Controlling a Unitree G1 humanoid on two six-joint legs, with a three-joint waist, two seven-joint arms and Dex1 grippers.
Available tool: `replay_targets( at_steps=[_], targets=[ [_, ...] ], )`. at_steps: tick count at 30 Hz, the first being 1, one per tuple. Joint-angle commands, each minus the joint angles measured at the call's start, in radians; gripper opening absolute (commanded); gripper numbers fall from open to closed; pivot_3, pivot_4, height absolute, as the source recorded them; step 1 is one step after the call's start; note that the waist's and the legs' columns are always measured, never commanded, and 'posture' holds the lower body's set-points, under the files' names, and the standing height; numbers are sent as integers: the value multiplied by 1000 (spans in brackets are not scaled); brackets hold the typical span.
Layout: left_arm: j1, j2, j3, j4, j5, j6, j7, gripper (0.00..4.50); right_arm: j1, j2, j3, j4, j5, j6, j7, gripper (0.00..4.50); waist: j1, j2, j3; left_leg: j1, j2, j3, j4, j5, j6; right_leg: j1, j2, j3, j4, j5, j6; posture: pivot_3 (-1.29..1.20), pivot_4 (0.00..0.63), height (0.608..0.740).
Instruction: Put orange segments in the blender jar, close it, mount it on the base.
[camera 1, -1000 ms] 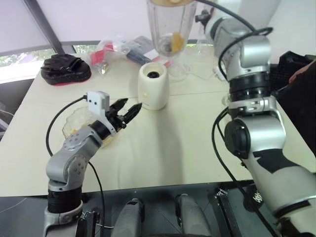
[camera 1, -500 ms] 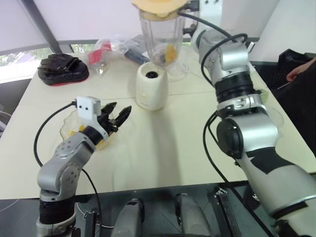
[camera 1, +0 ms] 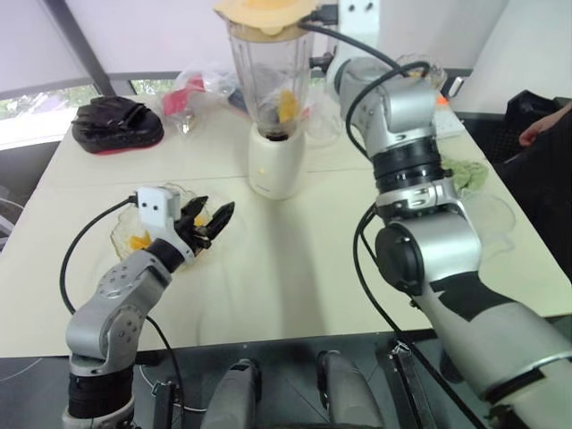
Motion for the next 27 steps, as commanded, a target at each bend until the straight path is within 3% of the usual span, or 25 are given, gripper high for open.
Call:
replay_targets(
  at_steps=[1,20,27],
  targets=[
    [-9,-3,4,-7,8,-29,3,3333,-5,11,-23,-85,8,7,-35,750,-1,0,0,0,0,0,0,0,0,0,0,0,0,0,0,0,150,740],
    [-72,46,18,78,17,-24,-30,3333,131,116,-3,-280,1,112,-100,750,-3,-1,-1,2,0,-1,2,1,-2,-1,0,0,9,0,0,0,150,740],
    [-59,44,24,67,17,-20,-16,3333,175,116,19,-232,-18,57,-89,750,-3,-1,-1,2,0,-1,1,1,-2,-1,0,0,9,0,0,0,150,740]
  ],
)
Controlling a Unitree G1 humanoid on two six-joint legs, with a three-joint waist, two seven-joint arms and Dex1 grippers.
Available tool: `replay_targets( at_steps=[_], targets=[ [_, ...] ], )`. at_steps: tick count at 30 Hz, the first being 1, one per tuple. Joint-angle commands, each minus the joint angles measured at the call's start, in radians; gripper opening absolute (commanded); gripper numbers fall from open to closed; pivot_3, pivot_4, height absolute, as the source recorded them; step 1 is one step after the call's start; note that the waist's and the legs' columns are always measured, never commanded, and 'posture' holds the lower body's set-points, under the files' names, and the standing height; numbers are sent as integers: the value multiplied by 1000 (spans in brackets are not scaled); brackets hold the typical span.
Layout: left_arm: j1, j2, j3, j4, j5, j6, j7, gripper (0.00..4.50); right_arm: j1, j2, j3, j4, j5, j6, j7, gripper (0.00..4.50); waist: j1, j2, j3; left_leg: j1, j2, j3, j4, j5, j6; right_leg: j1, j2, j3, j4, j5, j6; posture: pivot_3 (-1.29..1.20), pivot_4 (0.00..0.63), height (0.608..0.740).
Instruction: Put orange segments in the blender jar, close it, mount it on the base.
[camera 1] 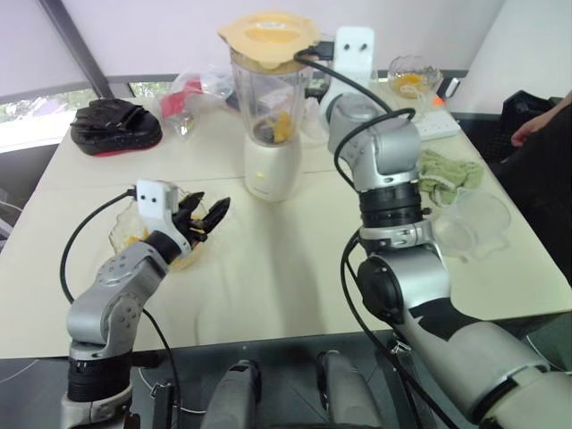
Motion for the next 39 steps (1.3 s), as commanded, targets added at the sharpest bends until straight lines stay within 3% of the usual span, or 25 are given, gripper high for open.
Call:
replay_targets(
  at_steps=[1,12,19,22,29,34,39],
  targets=[
    [-1,6,23,-29,5,-17,9,3333,9,0,24,33,-18,-48,18,750,0,0,0,0,0,0,0,0,0,0,0,0,0,0,0,0,150,740],
    [14,-10,19,-40,8,-32,37,3333,-28,-43,36,217,-34,-141,86,750,0,-2,-1,4,0,0,1,1,-1,5,0,0,0,1,-1,0,150,740],
    [32,-16,20,-55,7,-46,43,3333,4,-60,45,197,-40,-152,111,4166,0,-2,-1,8,0,0,1,0,-1,9,0,0,0,0,-1,0,150,740],
    [30,-23,23,-66,-3,-51,47,3333,64,-69,52,119,-35,-167,143,4166,1,-2,-1,7,0,0,0,0,-1,8,0,0,-1,0,-1,0,150,740],
    [24,-2,43,-96,-25,-43,28,3333,353,-122,66,-293,89,-162,395,4166,3,-2,-1,5,0,-1,0,0,-1,8,0,0,-4,1,-1,0,150,740],
    [56,51,58,-124,-26,-46,-11,3333,567,-333,129,-552,148,-203,686,4166,3,-2,-1,5,0,-1,0,0,-1,8,0,-1,-4,0,-1,0,150,740],
    [89,100,96,-152,-48,-35,-41,3333,711,-556,106,-687,248,-198,947,4166,3,-2,-1,6,1,0,0,0,0,9,0,-1,-8,0,-1,0,150,740]
  ],
)
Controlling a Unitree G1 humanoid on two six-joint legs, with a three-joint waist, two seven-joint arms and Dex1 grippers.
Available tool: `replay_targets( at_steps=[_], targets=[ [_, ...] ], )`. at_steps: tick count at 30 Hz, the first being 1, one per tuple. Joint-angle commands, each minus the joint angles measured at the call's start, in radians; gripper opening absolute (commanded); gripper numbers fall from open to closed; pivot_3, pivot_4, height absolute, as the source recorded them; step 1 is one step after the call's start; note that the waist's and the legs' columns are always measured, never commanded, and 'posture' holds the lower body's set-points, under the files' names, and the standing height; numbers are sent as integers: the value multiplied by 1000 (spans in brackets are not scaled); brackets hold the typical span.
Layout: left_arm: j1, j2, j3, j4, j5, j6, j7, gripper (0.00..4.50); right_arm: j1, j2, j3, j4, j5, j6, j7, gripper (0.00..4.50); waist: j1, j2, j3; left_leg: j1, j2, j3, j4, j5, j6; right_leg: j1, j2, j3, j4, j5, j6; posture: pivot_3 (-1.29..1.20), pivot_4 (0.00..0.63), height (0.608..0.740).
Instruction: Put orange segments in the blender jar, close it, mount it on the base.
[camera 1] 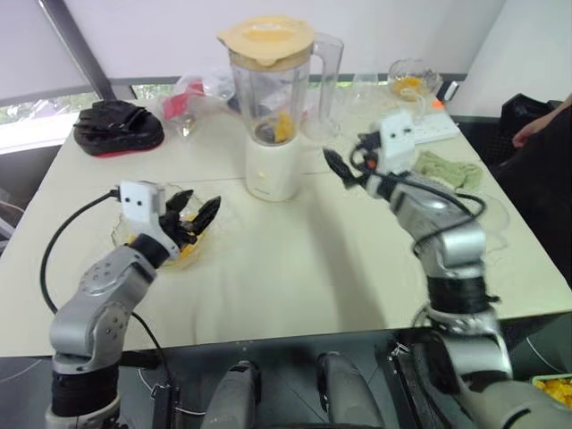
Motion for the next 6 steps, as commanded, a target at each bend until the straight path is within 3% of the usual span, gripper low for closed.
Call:
replay_targets(
  at_steps=[1,6],
  targets=[
    [10,30,55,-59,-30,-8,-19,3333,56,-110,-30,-118,91,-11,173,4166,2,0,0,0,0,0,0,0,0,0,0,0,-1,0,0,0,150,740],
    [35,47,69,-92,-52,-1,-27,3333,144,-219,-107,-189,205,19,287,4166,5,-1,0,0,0,0,3,0,0,3,0,0,-2,0,0,0,150,740]
  ],
)
